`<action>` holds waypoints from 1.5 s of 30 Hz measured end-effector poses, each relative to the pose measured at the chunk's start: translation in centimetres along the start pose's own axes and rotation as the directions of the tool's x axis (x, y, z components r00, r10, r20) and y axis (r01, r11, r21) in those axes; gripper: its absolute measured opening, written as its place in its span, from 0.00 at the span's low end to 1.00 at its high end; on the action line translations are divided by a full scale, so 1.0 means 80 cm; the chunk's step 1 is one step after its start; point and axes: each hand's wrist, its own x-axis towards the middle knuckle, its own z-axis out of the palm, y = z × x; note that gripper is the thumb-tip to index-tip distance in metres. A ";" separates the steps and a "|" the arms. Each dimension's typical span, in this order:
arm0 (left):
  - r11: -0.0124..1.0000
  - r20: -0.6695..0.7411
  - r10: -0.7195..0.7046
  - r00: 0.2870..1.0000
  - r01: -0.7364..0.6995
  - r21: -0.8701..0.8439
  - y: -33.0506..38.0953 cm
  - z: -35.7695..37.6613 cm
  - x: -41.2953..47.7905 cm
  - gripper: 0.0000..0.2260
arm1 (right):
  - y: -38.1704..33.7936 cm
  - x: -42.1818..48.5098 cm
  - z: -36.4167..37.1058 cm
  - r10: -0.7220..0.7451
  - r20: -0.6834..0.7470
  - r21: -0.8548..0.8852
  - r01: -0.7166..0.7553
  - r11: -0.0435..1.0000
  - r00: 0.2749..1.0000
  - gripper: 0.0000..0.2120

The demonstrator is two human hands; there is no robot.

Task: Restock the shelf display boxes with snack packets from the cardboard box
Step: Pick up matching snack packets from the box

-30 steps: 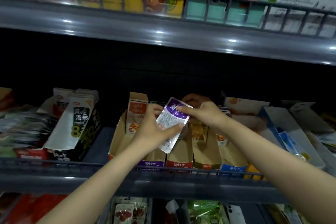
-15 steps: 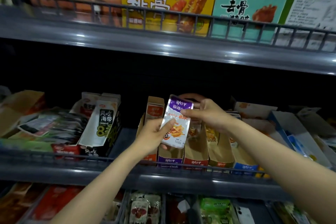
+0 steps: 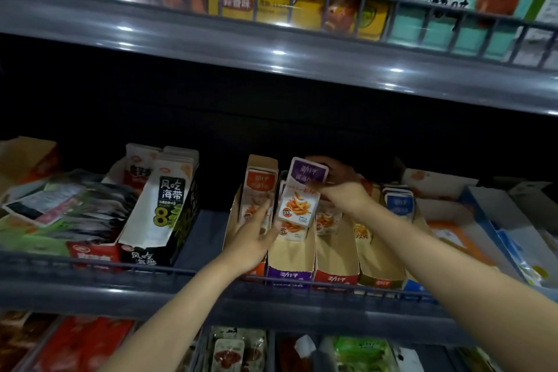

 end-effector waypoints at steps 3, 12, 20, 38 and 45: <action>1.000 0.035 0.013 0.999 -0.013 -0.018 -0.002 0.003 -0.001 0.28 | 0.019 0.001 0.013 -0.035 0.020 -0.176 0.038 0.984 0.999 0.20; 0.998 0.019 0.021 1.000 -0.020 -0.062 -0.017 0.006 0.008 0.30 | 0.044 -0.008 0.031 -0.146 0.122 -0.508 0.188 0.841 0.982 0.23; 0.999 -0.009 0.027 1.000 -0.027 -0.045 -0.008 0.012 0.004 0.30 | 0.048 -0.020 0.035 -0.078 0.146 -0.447 0.136 0.884 0.986 0.27; 0.968 -0.158 0.101 0.982 -0.060 0.245 0.032 -0.011 -0.032 0.30 | -0.001 -0.067 -0.011 -0.059 0.117 -0.546 0.113 0.830 0.991 0.27; 0.845 -0.199 0.293 0.935 -0.157 0.511 0.040 -0.003 -0.111 0.28 | -0.022 -0.160 -0.036 -0.067 0.141 -0.486 0.128 0.865 0.988 0.29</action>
